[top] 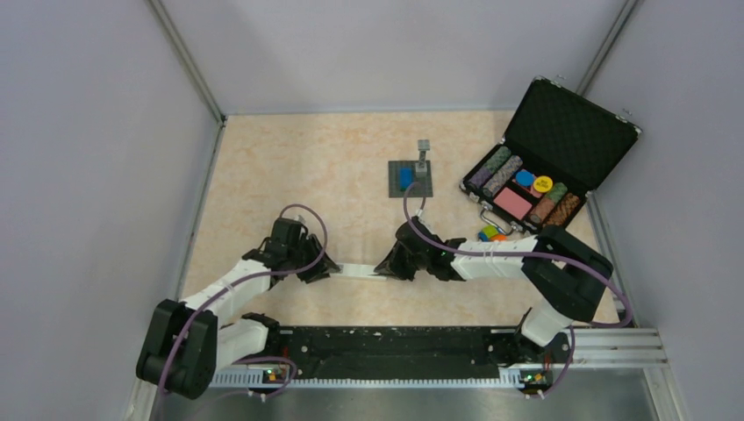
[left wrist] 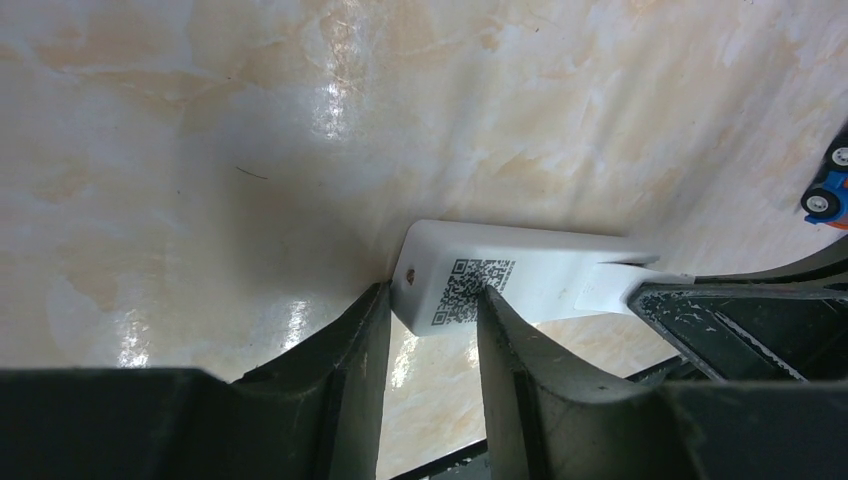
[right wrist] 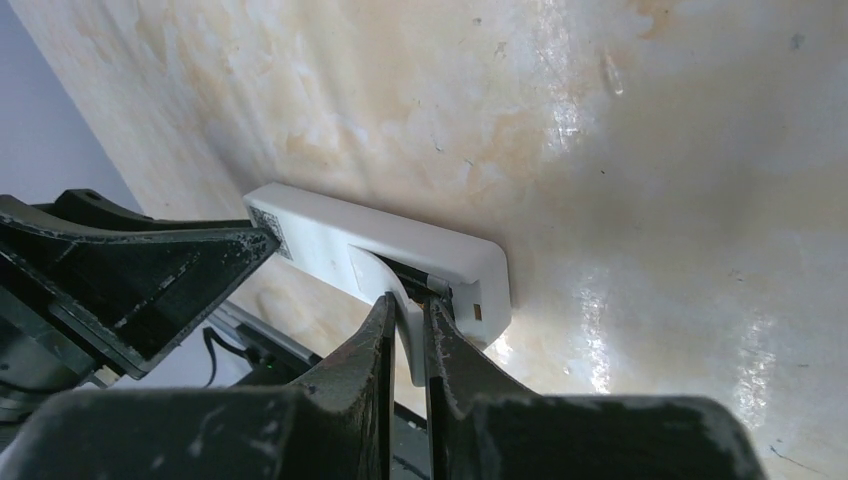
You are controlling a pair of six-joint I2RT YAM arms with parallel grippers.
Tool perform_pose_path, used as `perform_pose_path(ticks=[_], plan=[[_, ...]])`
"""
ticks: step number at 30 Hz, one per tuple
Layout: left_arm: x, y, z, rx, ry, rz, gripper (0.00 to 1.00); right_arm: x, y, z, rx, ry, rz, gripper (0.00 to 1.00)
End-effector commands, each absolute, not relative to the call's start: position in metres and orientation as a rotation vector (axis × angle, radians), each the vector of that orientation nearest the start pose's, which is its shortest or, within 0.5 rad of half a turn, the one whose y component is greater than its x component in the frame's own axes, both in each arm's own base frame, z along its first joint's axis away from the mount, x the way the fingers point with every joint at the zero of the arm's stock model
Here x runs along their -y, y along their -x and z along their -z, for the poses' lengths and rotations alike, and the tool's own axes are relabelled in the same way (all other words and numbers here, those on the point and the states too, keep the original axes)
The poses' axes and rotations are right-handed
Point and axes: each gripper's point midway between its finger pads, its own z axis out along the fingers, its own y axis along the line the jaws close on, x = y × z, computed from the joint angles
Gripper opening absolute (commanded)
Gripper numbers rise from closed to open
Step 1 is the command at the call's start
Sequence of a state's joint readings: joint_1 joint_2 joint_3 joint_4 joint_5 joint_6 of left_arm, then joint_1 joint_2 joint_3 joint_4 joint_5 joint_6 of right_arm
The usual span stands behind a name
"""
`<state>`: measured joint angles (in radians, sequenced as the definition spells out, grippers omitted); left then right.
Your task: Load the batteries into the remote control
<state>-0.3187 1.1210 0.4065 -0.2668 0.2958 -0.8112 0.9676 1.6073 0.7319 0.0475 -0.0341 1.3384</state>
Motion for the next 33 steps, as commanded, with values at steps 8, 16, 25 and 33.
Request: perform_pose_path(ticks=[8,16,25,33], plan=[[0.162,-0.195,-0.03,-2.605,0.503,0.88,0.4,-0.355,-0.154,-0.012,-2.792,-0.53,-0.936,0.09],[0.153,-0.205,-0.04,-2.565,0.455,0.804,0.57,-0.352,-0.152,-0.003,-2.818,-0.529,-0.882,0.1],[0.137,-0.221,-0.062,-2.501,0.432,0.665,0.7,-0.345,-0.151,0.004,-2.834,-0.524,-0.827,0.1],[0.163,-0.219,-0.097,-2.463,0.201,0.821,0.73,-0.344,-0.15,0.006,-2.838,-0.516,-0.82,0.12]])
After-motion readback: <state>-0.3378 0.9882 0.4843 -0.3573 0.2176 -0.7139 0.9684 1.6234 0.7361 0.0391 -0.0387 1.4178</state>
